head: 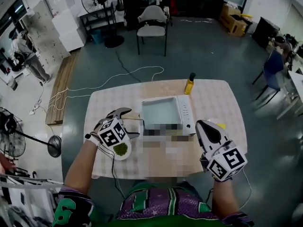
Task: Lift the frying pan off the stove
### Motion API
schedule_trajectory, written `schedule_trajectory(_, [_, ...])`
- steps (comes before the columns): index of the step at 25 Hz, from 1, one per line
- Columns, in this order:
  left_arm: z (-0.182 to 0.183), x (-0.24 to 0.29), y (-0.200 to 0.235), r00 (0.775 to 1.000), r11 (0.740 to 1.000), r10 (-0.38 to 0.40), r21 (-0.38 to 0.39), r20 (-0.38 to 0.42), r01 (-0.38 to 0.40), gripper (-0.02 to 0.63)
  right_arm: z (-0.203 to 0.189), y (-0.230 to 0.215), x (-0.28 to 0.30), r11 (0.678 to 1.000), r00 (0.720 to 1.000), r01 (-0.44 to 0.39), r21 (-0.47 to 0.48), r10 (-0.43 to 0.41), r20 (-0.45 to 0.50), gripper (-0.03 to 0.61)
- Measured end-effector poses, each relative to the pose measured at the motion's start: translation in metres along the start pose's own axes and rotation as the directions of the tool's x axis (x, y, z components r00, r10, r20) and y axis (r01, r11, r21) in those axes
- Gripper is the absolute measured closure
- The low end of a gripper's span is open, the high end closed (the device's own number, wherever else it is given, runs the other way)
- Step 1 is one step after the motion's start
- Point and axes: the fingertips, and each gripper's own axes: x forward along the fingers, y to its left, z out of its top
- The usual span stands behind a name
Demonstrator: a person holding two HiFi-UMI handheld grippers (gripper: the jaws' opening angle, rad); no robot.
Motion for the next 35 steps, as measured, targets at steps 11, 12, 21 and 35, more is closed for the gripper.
schedule_trajectory(11, [-0.06,0.097,0.027,0.972,0.978,-0.205,0.009,-0.113,0.207,0.132,-0.042,-0.009,0.0,0.984,0.984,0.174,0.03,-0.173,-0.043,0.571])
schedule_trajectory(12, [-0.067,0.104,0.028,0.965,0.975,-0.215,0.021,-0.15,0.22,0.133,-0.045,-0.009,-0.003,0.982,0.982,0.186,0.032,-0.185,-0.049,0.571])
schedule_trajectory(21, [-0.087,0.139,0.017,0.904,0.945,-0.317,-0.021,-0.287,0.325,0.133,-0.053,-0.025,-0.034,0.96,0.958,0.28,0.028,-0.277,-0.069,0.571])
schedule_trajectory(35, [-0.115,0.149,0.014,0.791,0.91,-0.391,-0.069,-0.47,0.408,0.456,-0.061,-0.046,-0.049,0.941,0.946,0.323,0.097,-0.319,-0.058,0.571])
